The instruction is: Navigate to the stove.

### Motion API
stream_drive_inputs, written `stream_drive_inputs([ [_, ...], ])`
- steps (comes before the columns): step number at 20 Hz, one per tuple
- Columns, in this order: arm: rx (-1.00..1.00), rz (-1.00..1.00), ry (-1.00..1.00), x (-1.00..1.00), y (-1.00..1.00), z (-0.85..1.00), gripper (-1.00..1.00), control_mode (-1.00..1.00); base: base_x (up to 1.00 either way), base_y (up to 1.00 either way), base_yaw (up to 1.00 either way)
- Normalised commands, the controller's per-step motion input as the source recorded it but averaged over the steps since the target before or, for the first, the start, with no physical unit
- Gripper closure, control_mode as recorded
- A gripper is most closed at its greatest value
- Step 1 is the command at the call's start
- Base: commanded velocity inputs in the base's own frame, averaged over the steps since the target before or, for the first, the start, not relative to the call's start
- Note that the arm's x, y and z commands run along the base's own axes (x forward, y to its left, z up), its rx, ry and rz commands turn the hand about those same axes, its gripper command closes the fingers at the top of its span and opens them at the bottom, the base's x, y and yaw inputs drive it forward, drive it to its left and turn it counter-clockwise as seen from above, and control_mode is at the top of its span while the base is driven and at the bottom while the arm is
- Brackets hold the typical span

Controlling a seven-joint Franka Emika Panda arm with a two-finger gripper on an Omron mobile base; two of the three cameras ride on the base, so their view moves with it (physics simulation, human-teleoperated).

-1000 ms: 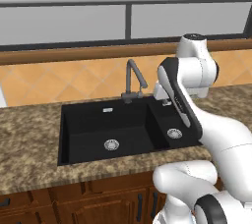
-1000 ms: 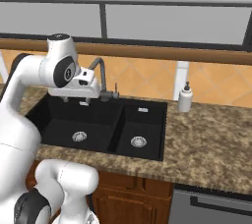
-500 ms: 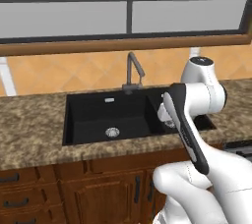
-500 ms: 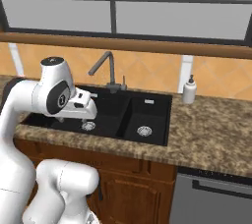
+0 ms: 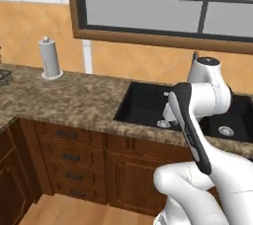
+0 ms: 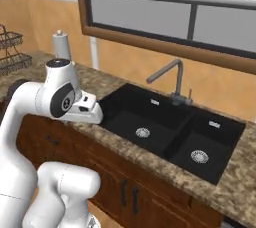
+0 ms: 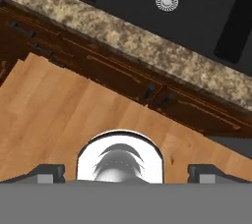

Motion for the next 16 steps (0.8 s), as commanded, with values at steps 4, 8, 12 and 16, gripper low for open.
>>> stream_drive_inputs([
  [4,0.0,0.0,0.0,0.0,0.0,0.0,-1.0,1.0,0.13,0.0,0.97],
  [8,0.0,0.0,0.0,0.0,0.0,0.0,-1.0,1.0,-0.06,0.04,0.9],
  [12,0.0,0.0,0.0,0.0,0.0,0.0,-1.0,1.0,0.03,0.35,0.79],
  [16,0.0,0.0,0.0,0.0,0.0,0.0,-1.0,1.0,0.31,0.73,0.66],
])
